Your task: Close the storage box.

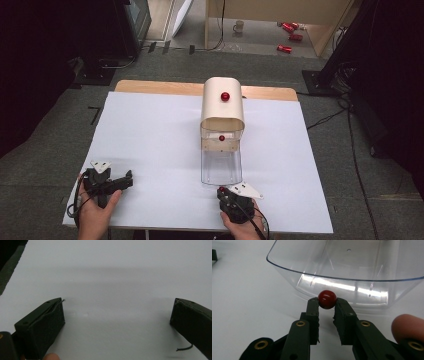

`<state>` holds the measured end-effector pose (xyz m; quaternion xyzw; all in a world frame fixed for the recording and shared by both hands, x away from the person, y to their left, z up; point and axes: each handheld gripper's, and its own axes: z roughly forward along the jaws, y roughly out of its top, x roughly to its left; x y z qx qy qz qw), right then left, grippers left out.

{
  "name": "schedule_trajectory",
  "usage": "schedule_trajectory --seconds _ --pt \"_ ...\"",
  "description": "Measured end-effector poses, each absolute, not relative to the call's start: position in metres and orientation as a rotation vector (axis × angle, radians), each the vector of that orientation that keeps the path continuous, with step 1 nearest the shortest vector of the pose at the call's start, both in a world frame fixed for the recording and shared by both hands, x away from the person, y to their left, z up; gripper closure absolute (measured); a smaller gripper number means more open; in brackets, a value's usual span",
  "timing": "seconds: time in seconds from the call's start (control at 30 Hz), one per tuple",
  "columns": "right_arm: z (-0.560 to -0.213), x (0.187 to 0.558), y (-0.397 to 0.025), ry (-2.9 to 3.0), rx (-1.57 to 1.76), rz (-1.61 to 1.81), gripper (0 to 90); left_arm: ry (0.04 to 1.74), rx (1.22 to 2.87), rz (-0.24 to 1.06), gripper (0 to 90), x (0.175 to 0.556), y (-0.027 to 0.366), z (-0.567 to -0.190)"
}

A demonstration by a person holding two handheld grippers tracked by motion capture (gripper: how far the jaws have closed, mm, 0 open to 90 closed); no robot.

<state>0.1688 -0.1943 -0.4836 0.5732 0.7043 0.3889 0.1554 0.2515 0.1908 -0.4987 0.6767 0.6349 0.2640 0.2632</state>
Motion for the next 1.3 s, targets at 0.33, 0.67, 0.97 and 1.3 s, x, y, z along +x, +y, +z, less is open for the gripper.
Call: schedule_trajectory --seconds 0.33,0.67,0.97,1.3 --pt "-0.470 0.174 -0.195 2.007 1.608 1.137 75.7 1.717 1.830 0.714 0.0 0.251 0.191 -0.499" --pt "-0.452 0.193 -0.191 1.988 1.570 1.146 76.0 1.717 1.830 0.714 0.0 0.251 0.191 -0.499" --pt "-0.449 0.211 -0.189 1.986 1.578 1.147 76.1 1.717 1.830 0.714 0.0 0.251 0.191 -0.499" --pt "-0.450 0.228 -0.189 1.974 1.591 1.137 76.1 1.717 1.831 0.713 0.0 0.251 0.191 -0.499"
